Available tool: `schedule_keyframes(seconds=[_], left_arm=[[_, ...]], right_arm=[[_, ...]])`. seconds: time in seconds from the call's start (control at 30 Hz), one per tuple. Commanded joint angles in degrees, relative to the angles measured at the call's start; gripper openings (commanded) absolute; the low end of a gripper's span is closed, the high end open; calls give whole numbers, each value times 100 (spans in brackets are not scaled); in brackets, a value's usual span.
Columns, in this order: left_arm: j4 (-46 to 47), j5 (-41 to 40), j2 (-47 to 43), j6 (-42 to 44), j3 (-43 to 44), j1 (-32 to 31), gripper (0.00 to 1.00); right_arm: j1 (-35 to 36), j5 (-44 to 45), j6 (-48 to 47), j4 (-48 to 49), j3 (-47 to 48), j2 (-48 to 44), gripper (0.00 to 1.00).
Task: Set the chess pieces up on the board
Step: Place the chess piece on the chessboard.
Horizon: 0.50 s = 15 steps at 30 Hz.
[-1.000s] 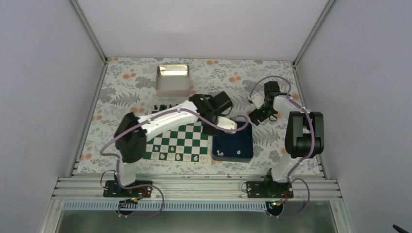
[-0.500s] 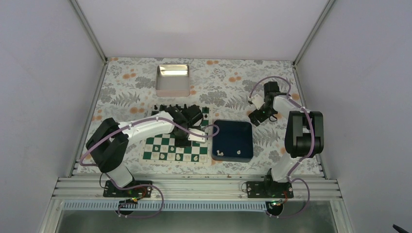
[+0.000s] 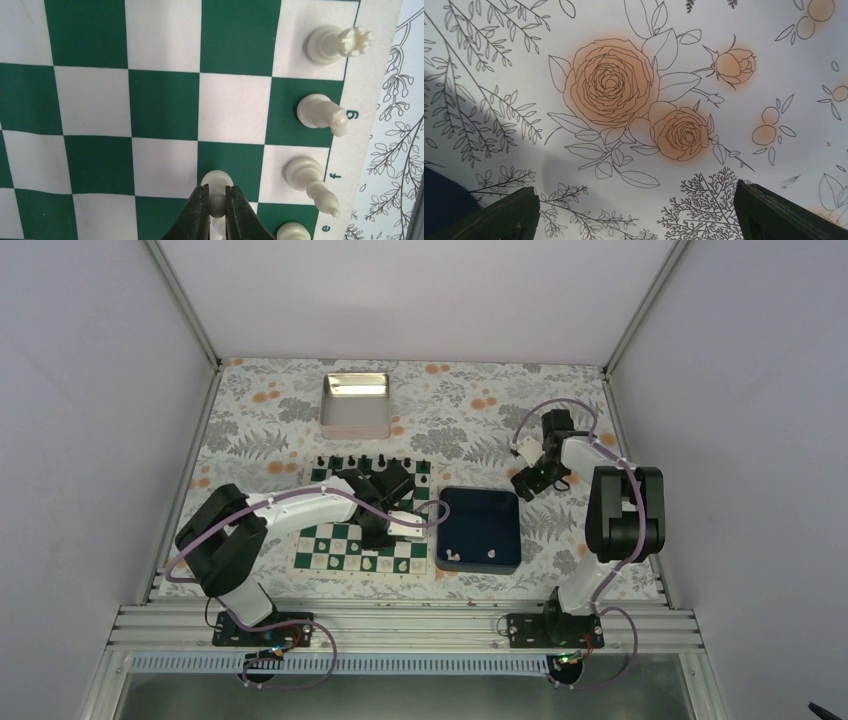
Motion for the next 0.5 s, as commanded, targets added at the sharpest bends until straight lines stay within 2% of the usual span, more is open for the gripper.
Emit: schedule_keyframes(seconds=[0.0,0.47], left_arm=[[130,221,93,-33,29,12,7],[103,243,308,-10,-24,4,7]], right_arm=[[31,58,43,10,66,111,100],[18,114,13,50,11,124,100]])
